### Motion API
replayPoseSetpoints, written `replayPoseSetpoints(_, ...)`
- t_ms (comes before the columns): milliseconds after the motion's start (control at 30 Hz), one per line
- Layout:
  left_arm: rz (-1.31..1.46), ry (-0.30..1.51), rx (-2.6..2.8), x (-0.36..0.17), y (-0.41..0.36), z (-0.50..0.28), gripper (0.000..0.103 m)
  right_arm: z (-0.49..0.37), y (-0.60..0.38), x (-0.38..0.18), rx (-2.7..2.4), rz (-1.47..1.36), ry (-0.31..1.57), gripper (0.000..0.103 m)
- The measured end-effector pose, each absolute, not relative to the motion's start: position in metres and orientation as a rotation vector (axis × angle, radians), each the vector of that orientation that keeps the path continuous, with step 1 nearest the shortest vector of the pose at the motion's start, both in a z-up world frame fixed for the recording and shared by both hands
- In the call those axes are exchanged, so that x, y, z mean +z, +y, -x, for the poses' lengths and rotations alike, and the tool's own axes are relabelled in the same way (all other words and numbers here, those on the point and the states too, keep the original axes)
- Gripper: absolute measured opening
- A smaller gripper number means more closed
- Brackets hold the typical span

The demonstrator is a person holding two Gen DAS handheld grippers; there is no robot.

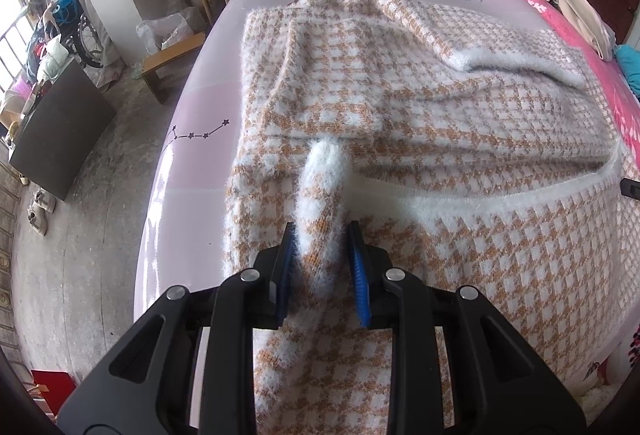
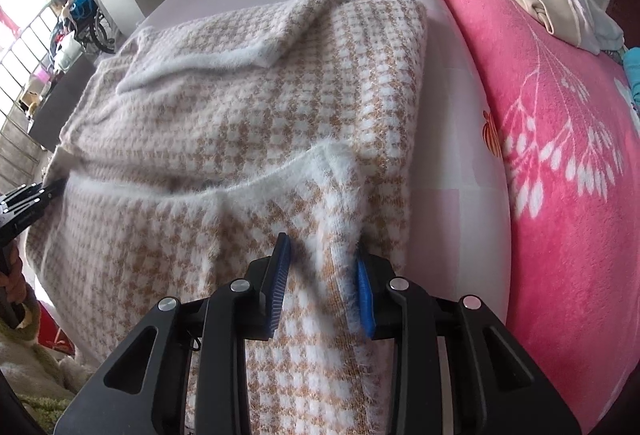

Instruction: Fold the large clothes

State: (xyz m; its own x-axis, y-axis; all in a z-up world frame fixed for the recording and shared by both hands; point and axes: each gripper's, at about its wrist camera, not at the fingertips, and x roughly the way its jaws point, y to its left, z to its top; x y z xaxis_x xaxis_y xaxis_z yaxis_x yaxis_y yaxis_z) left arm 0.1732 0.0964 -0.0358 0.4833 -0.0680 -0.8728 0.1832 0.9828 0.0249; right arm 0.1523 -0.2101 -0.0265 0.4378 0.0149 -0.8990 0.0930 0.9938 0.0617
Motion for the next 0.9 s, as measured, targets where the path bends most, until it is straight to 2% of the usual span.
replayPoseSetpoints(900,-0.138,1.053,-0.144,-0.0352,0.0942,-0.1728,0.025,-0.1546,-0.2039,-0.0273,-0.072,-0.063,1.126,0.03)
